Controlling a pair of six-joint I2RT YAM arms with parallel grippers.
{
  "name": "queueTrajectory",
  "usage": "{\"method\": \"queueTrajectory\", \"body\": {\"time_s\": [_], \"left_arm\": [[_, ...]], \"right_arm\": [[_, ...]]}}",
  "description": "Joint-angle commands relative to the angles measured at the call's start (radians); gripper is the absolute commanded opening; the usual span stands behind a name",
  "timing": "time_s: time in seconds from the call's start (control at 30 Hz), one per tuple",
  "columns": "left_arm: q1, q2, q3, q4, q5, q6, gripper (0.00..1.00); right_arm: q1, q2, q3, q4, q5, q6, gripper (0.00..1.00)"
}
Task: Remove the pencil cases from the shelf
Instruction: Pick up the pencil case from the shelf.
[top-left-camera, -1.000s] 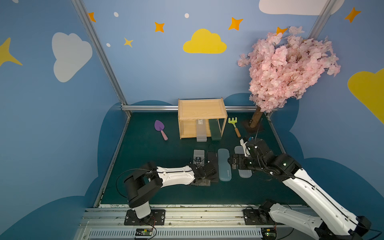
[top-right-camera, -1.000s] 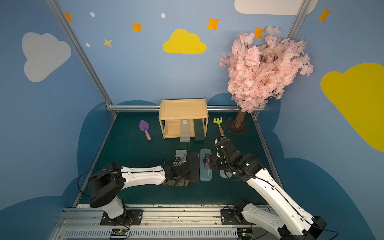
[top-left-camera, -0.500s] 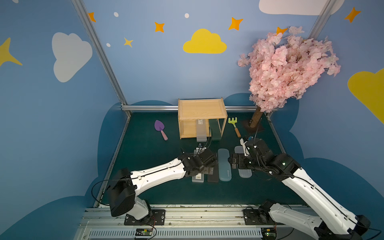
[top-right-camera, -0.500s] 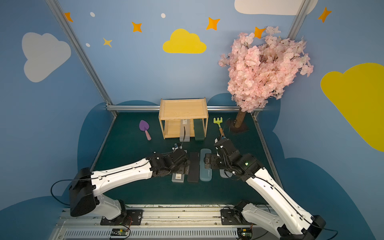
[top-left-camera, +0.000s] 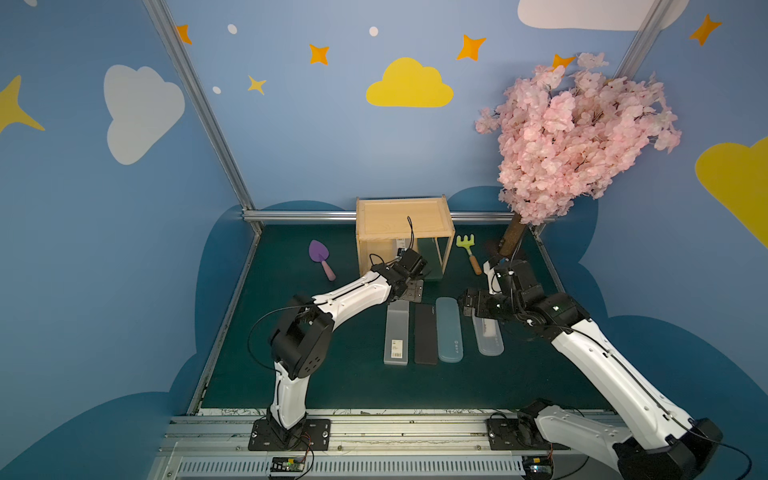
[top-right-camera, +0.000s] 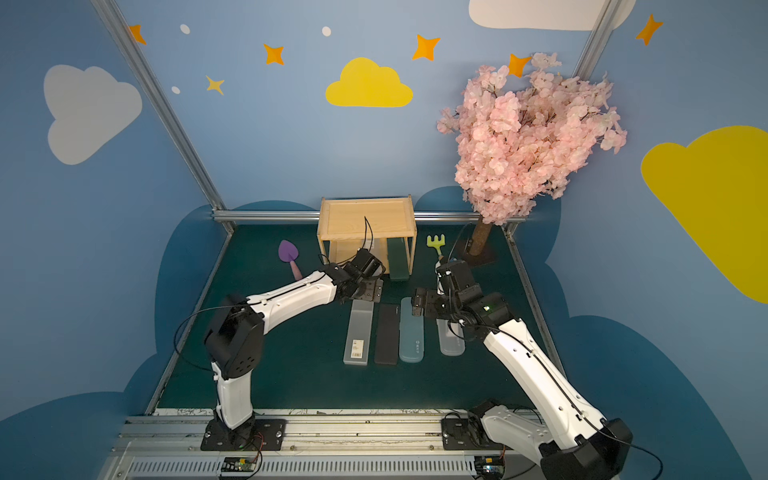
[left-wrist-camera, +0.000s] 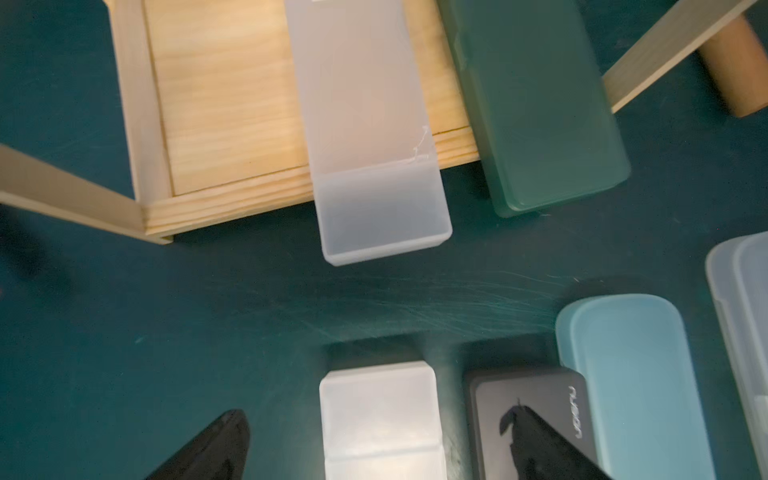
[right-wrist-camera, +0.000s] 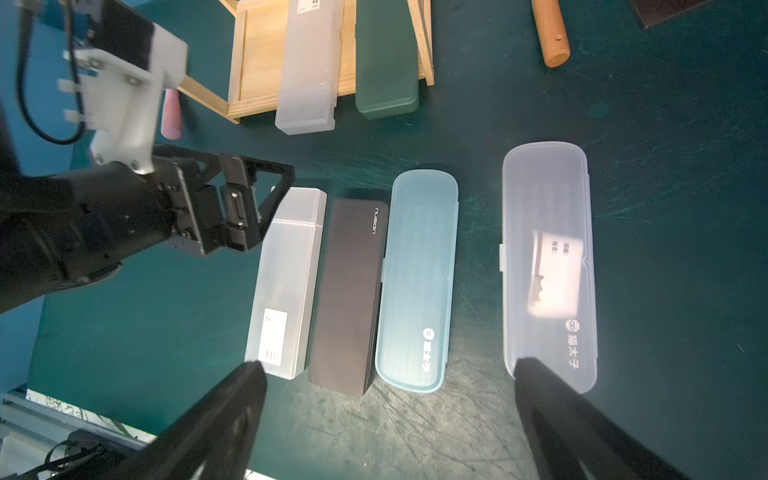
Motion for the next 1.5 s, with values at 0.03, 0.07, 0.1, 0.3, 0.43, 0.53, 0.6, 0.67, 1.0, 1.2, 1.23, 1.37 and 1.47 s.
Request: {"method": "queueTrajectory", "body": {"time_s": [0.03, 0.07, 0.1, 0.3, 0.43, 0.53, 0.6, 0.67, 1.0, 1.2, 1.23, 1.37, 1.47], "left_arm": [[0.014, 0.059, 0.070, 0.062, 0.018, 0.081, 1.00], [0.018, 0.077, 0.084, 0.067, 0.017, 0.089, 1.00], [0.020, 0.091, 0.097, 0.072, 0.021, 0.094, 1.00], [0.034, 0.154, 0.140, 0.084, 0.014, 0.074, 1.00], [0.038, 0.181, 0.160, 0.090, 0.003, 0.067, 1.00], [0.042, 0.209, 0.187, 0.080, -0.015, 0.073, 1.00], [0.046, 0.226, 0.203, 0.079, -0.022, 0.076, 1.00], [0.051, 0.235, 0.211, 0.089, -0.027, 0.083, 1.00], [0.067, 0.317, 0.326, 0.035, -0.048, 0.095, 1.00], [0.070, 0.343, 0.354, 0.011, -0.044, 0.082, 1.00], [0.071, 0.345, 0.359, 0.007, -0.044, 0.082, 1.00], [0.070, 0.352, 0.361, 0.000, -0.045, 0.078, 0.98], [0.071, 0.354, 0.359, -0.005, -0.046, 0.076, 0.93]], "right_arm": [[-0.036, 0.030, 0.007, 0.086, -0.045, -0.052, 0.98], [-0.046, 0.040, 0.011, 0.093, -0.057, -0.058, 0.98], [-0.057, 0.049, 0.014, 0.098, -0.068, -0.064, 0.98], [-0.098, 0.076, 0.015, 0.101, -0.079, -0.076, 0.98], [-0.115, 0.077, -0.001, 0.112, -0.090, -0.081, 0.98], [-0.124, 0.080, -0.010, 0.117, -0.096, -0.082, 0.98], [-0.127, 0.080, -0.013, 0.122, -0.101, -0.082, 0.98], [-0.128, 0.083, -0.017, 0.129, -0.107, -0.086, 0.98], [-0.140, 0.089, -0.032, 0.134, -0.110, -0.100, 0.98], [-0.161, 0.095, -0.036, 0.134, -0.130, -0.111, 0.98], [-0.163, 0.097, -0.037, 0.134, -0.131, -0.111, 0.98], [-0.170, 0.098, -0.037, 0.134, -0.135, -0.111, 0.98], [-0.175, 0.095, -0.037, 0.133, -0.136, -0.115, 0.98]]}}
